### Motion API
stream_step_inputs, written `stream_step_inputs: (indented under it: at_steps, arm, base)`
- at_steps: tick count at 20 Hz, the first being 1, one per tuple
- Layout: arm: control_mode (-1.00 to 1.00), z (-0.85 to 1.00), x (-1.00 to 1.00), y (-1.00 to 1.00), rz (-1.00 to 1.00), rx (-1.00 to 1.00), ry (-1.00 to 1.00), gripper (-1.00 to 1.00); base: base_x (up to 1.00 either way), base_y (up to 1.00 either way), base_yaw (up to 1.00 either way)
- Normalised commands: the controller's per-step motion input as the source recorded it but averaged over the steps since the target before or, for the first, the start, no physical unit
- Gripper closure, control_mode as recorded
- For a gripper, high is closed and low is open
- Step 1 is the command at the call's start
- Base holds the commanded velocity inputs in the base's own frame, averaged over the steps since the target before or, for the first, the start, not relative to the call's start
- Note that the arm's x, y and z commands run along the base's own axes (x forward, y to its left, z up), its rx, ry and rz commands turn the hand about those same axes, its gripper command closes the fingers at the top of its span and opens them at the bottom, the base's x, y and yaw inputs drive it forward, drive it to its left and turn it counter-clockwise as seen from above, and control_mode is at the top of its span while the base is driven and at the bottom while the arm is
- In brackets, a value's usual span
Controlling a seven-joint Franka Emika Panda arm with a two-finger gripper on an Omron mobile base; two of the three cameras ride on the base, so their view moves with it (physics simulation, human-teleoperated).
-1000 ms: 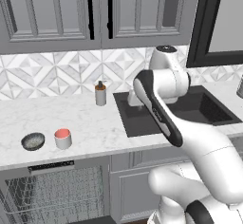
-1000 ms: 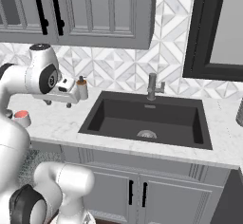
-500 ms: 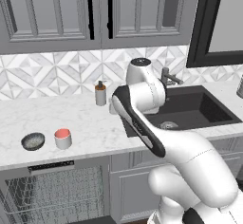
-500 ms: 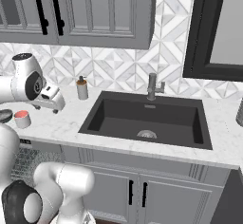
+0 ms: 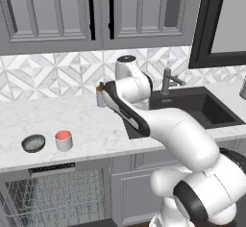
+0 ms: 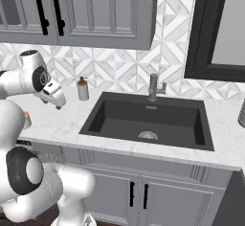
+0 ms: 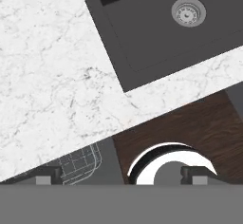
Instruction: Pick up the cup and bowl from the counter, place them in the dishwasher, and close the dishwasher door.
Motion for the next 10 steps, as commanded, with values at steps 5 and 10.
stream_step_inputs:
  at_steps: [5,10]
  arm:
    - [-1.00,-0.30,0.34,0.27,-0.11,0.01,0.00,-1.00]
    - [-1.00,-0.30,0.01,0.01,0.03,0.13,0.00,-1.00]
  base:
    - [0.00,0.00,0.00]
    - [0.00,0.00,0.00]
